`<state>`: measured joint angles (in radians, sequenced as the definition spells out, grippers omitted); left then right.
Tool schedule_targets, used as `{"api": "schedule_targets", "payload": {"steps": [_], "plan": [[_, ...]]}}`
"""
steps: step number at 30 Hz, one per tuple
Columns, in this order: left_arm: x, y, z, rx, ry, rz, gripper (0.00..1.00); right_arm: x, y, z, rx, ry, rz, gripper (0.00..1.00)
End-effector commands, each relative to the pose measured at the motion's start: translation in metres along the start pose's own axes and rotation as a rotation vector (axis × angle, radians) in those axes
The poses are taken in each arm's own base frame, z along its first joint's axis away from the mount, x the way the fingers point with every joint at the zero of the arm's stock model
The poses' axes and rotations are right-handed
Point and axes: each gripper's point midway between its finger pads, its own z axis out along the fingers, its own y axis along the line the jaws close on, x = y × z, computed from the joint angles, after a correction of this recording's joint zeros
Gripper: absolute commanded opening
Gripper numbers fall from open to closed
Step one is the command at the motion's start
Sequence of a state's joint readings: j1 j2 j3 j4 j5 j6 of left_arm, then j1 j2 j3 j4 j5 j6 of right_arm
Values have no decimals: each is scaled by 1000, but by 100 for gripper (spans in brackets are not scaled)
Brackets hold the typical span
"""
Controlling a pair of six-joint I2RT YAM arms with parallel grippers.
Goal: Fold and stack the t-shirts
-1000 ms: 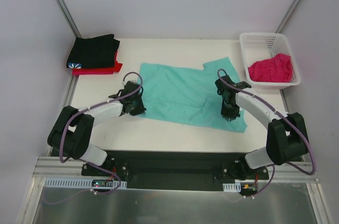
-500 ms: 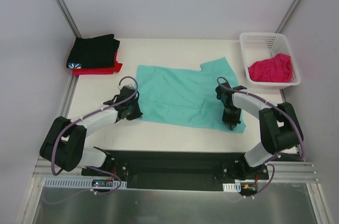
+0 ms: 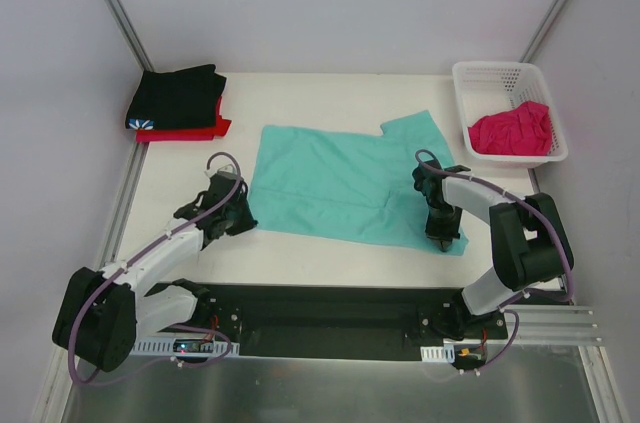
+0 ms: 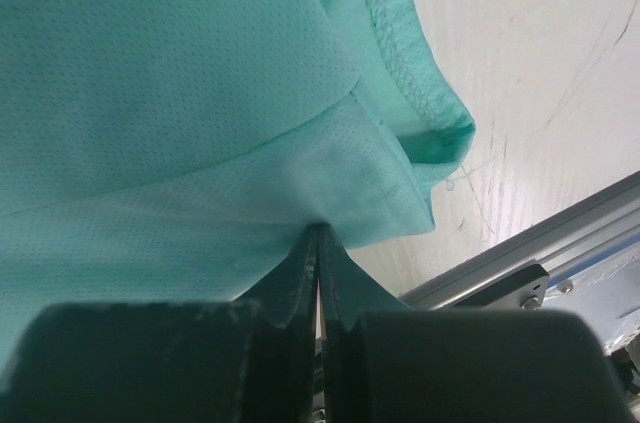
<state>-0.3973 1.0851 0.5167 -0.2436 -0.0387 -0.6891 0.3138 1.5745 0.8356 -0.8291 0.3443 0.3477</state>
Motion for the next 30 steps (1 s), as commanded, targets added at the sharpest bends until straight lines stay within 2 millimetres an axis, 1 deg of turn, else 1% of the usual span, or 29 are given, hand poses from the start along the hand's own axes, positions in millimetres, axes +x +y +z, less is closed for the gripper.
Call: {"api": "schedule_targets", "payload": {"steps": [1, 4, 6, 7, 10, 16, 20, 21, 23, 26, 30], "plan": [[-4, 6, -8, -26, -13, 1, 0, -5, -7, -9, 21, -22, 19, 1], [-9, -1, -9, -10, -17, -1, 0, -11, -5, -18, 0, -49, 25, 1], [-13, -4, -6, -12, -17, -6, 0, -14, -4, -21, -6, -55, 24, 1], [-12, -5, 0, -21, 0, -5, 0, -16, -3, -23, -10, -58, 24, 1], [-13, -11, 13, -14, 20, -13, 0, -18, -2, -20, 1, -53, 17, 1], [-20, -20, 31, -11, 35, -14, 0, -17, 5, -12, -3, -33, 5, 1], [-16, -18, 42, -26, 60, -7, 0, -16, 13, -5, -19, -8, -2, 1], [-11, -15, 45, -36, 74, -8, 0, -15, 13, -2, -11, 4, -4, 1], [-6, -11, 47, -44, 87, -11, 0, -15, 12, -1, -7, 7, -1, 1], [5, -1, 46, -62, 103, -21, 0, -14, 11, 0, -6, 10, 2, 1], [18, 12, 38, -64, 99, -22, 0, -13, 6, 1, 7, 10, -4, 1]]}}
